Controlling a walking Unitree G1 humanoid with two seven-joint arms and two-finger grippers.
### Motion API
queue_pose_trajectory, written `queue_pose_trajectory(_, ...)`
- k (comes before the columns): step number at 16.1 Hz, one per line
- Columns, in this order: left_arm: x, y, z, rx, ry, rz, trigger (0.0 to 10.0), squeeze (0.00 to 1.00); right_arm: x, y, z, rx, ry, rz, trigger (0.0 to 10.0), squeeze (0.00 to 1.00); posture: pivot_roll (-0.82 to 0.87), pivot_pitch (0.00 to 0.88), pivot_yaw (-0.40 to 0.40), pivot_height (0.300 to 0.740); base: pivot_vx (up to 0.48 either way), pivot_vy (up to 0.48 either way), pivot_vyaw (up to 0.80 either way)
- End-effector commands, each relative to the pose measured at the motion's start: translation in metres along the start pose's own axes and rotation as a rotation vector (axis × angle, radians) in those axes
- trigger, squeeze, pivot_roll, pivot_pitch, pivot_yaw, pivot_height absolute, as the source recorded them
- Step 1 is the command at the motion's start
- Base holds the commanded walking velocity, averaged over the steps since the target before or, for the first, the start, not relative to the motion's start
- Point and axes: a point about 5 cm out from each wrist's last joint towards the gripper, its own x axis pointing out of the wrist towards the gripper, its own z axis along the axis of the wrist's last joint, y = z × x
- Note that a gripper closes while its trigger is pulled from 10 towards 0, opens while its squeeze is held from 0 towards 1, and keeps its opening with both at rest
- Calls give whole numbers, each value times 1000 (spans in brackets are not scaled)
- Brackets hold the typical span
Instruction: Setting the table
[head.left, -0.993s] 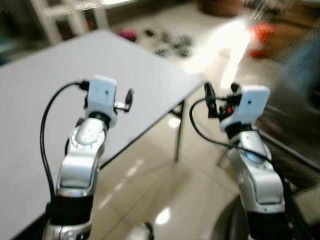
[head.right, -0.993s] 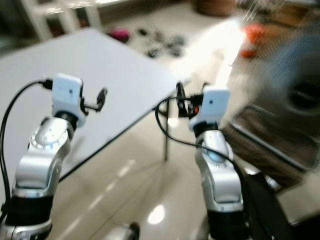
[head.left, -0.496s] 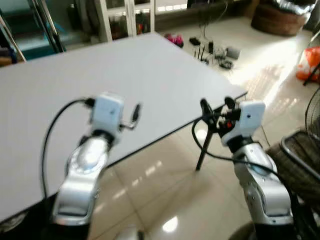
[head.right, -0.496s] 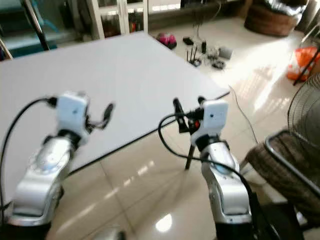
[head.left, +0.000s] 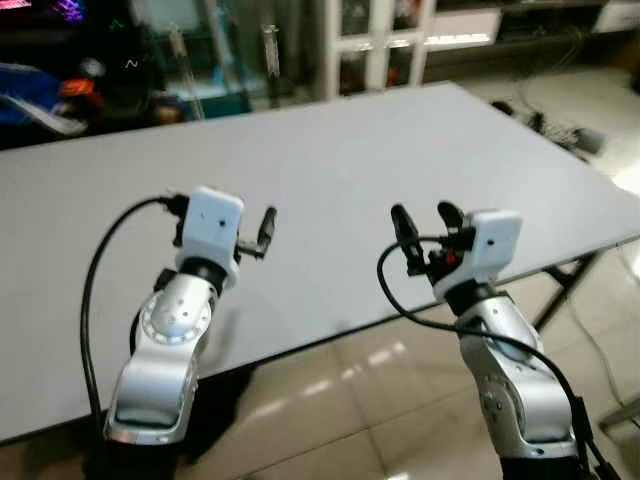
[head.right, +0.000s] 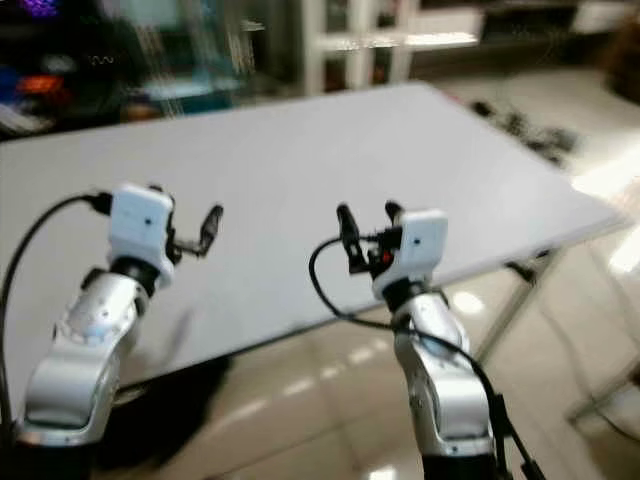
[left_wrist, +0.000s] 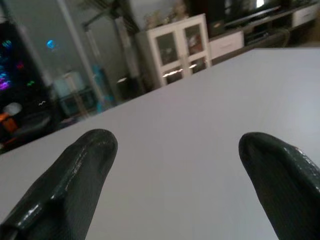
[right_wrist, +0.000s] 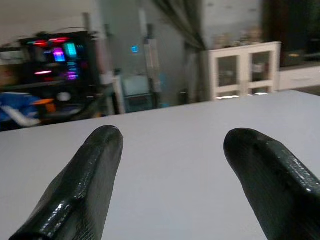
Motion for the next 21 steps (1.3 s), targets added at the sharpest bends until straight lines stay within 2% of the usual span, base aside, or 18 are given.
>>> queue_pose_trajectory(1, 0, 2, -2, 11, 11, -1, 10000, 0, -2, 5, 4, -3, -16, 13, 10000, 0, 5, 0, 26, 740, 0, 480, 800)
queue_pose_trajectory(4, 1, 0, 2, 10, -1, -2, 10000, 0, -6, -1, 1, -8, 0, -14, 10000, 0, 7, 11, 14, 740, 0, 480, 800)
queue_pose_trajectory(8, -5, 6, -1, 20, 10, 34, 10000, 0, -4, -3, 1, -20, 16, -58, 10000, 0, 18, 28, -28, 740, 0, 480, 800)
queue_pose_trajectory(10, -4, 8, 8, 66, -16, 30, 10000, 0, -2, -4, 2, -61, 24, -59, 10000, 0, 28, 33, -33, 740, 0, 480, 728)
queue_pose_trajectory(12, -5, 5, 19, 96, -52, -14, 10000, 0, 1, 1, 7, -93, 14, -42, 10000, 0, 27, 37, -26, 740, 0, 480, 0)
queue_pose_trajectory(17, 2, 7, 25, 64, -62, 17, 10000, 0, 1, -4, 10, -83, 16, -92, 10000, 0, 33, 43, -28, 740, 0, 480, 0)
queue_pose_trajectory(21, 6, 9, 31, 21, -68, 29, 10000, 0, 1, -10, 7, -34, 26, -142, 10000, 0, 42, 48, -19, 740, 0, 480, -800)
